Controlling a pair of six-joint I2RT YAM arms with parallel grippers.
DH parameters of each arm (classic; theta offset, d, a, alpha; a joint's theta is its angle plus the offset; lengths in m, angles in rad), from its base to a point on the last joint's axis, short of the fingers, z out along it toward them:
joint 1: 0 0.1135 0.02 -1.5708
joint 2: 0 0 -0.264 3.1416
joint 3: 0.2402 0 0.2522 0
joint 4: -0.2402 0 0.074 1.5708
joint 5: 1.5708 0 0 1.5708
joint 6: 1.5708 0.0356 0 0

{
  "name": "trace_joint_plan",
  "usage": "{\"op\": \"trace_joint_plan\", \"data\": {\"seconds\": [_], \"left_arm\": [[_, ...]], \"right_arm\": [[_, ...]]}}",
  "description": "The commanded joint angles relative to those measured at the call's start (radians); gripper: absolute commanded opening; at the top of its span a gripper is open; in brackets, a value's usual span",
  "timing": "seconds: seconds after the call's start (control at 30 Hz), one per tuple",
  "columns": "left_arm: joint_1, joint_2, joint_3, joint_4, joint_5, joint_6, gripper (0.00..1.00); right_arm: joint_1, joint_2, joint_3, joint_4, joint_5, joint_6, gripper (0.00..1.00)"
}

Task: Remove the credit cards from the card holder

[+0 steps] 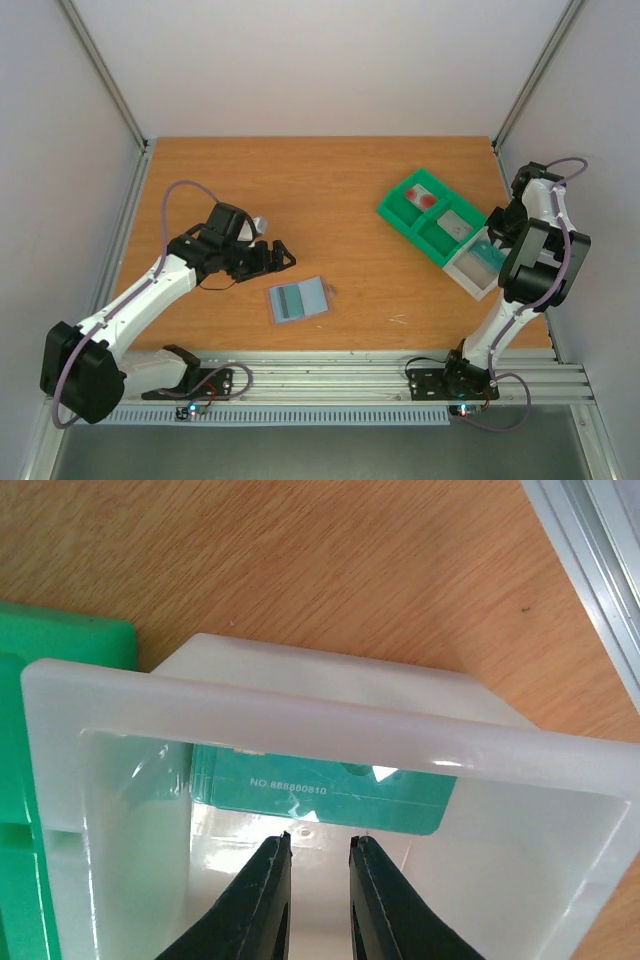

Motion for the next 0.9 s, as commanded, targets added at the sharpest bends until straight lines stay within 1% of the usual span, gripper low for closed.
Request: {"op": "trace_joint_plan", "data": {"seconds": [0.0,0.17,0.37,0.53,0.67,0.87], "left_arm": [[-0.003,0.012,-0.004,0.001,-0.023,0.018,0.98],[-0.003,0.017,-0.008,-0.009,-0.046,0.016,0.98],[-0.003,0.026,-0.024,-0.019,-0.087,0.013,0.95],[-0.003,0.036,-0.050,-0.018,-0.132,0.007,0.92],[-0.002,0.068,-0.073,-0.001,-0.129,-0.002,0.89],[0.000,0.108,-0.109,0.045,-0.141,-0.006,0.86]], "right_arm": [[0.006,-0.040,0.010,-0.005,0.043,0.021,0.18],[0.033,-0.097,0.026,-0.015,0.018,0.036,0.20],[0.120,-0.190,0.087,-0.049,-0.020,0.060,0.24],[0.196,-0.287,0.102,-0.023,-0.178,0.105,0.28],[0.302,-0.356,0.077,0.026,-0.275,0.131,0.34],[0.478,-0.448,-0.015,0.094,-0.346,0.172,0.36]]}}
